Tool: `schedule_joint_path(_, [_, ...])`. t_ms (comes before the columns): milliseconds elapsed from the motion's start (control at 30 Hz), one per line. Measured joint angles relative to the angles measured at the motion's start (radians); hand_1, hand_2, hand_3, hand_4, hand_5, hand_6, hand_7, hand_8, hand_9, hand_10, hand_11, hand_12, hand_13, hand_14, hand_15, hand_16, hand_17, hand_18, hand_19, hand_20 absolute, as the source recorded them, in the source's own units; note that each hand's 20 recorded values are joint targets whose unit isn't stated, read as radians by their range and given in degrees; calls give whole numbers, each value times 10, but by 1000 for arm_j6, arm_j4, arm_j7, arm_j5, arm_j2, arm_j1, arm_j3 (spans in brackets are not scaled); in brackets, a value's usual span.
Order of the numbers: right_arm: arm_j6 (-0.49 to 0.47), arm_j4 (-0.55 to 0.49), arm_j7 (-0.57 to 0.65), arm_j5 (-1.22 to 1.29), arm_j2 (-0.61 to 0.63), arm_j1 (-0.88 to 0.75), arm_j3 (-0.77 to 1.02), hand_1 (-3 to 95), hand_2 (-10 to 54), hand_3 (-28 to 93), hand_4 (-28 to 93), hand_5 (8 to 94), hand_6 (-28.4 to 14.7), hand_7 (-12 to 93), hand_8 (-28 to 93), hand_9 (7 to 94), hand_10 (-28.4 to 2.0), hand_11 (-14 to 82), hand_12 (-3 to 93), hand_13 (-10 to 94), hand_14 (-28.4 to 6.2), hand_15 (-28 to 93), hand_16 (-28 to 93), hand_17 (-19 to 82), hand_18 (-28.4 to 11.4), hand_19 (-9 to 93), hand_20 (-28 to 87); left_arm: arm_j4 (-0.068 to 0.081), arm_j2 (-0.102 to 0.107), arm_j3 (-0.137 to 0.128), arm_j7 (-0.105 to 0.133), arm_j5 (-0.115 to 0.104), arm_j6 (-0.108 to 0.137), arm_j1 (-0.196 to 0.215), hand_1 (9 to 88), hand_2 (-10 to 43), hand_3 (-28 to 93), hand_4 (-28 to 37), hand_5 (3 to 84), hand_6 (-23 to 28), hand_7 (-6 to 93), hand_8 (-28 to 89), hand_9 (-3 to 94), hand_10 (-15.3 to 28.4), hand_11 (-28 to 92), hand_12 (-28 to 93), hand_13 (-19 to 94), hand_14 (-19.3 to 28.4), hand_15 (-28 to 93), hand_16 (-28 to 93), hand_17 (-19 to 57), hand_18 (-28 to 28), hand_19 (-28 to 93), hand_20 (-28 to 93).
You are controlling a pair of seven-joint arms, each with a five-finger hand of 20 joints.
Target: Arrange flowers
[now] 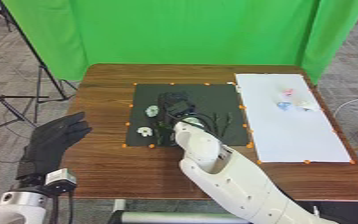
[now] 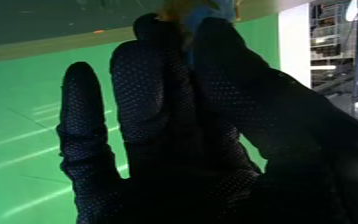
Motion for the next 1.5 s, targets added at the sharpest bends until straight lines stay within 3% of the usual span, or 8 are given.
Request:
schedule_joint_path(167, [-37,-11,0,0,0,-3,6,454,-95,846,-283,633,-32,261,-146,606,-158,308,179,569,-65,713,284,205,-214,821,152,0,-6,-2,-6,3,-3,0,276,42,824,-137,478,147,155,-85,410,227,395,114,284,283,611,-119,-97,218,557,157])
schedule_joint_path(467, [-59,-15,2,0,6,-7,5,393,-95,879,-283,593,-59,242,-141,543,-187,302,175,538,-115,753,237,189,-225,816,164,-2,-11,-3,-8,6,-6,6,275,41,825,-137,478,146,155,-85,410,228,394,114,284,283,612,-119,-96,218,558,157])
schedule_joint_path(833, [-30,-47,2,-3,33,55,-66,346,-95,883,-281,567,-85,210,-124,496,-220,284,173,508,-157,793,176,174,-245,818,172,-8,0,-5,30,-3,13,53,276,42,824,-137,478,146,155,-85,411,228,394,114,285,284,612,-119,-95,218,558,157])
schedule_joint_path(1033, [-11,-137,-21,13,89,95,-116,332,-95,878,-275,551,-91,198,-120,495,-223,265,169,512,-158,790,167,184,-247,818,171,-18,6,-8,54,-9,29,81,275,42,823,-137,478,146,156,-85,410,228,393,115,286,284,611,-119,-96,218,558,157])
schedule_joint_path(1100, [-5,-178,-23,43,126,116,-134,335,-95,865,-265,556,-85,187,-114,543,-218,228,160,570,-133,768,160,234,-246,837,172,-22,6,-8,61,-11,35,89,275,43,823,-137,478,147,155,-85,411,228,393,115,285,284,612,-119,-95,217,558,157])
schedule_joint_path(1200, [-7,-244,-29,134,191,135,-118,335,-95,860,-260,555,-81,183,-111,555,-214,216,161,595,-121,767,165,261,-238,856,175,-29,6,-8,71,-14,44,101,276,43,823,-137,478,146,155,-85,411,229,393,115,285,284,611,-119,-96,218,558,157])
schedule_joint_path(1300, [-32,-289,-37,209,265,126,-31,335,-95,859,-258,551,-82,179,-110,548,-212,211,163,595,-118,769,169,265,-233,861,174,-34,6,-8,73,-14,48,110,276,43,823,-137,478,147,155,-85,411,229,393,115,285,284,611,-119,-96,218,557,157])
schedule_joint_path(1500, [-94,-285,-14,229,421,44,186,324,-85,861,-259,536,-84,178,-108,520,-213,200,165,577,-117,771,174,262,-227,865,170,-35,-5,-3,70,-13,48,110,276,42,823,-137,477,146,154,-84,411,229,393,114,284,283,611,-119,-96,218,558,157])
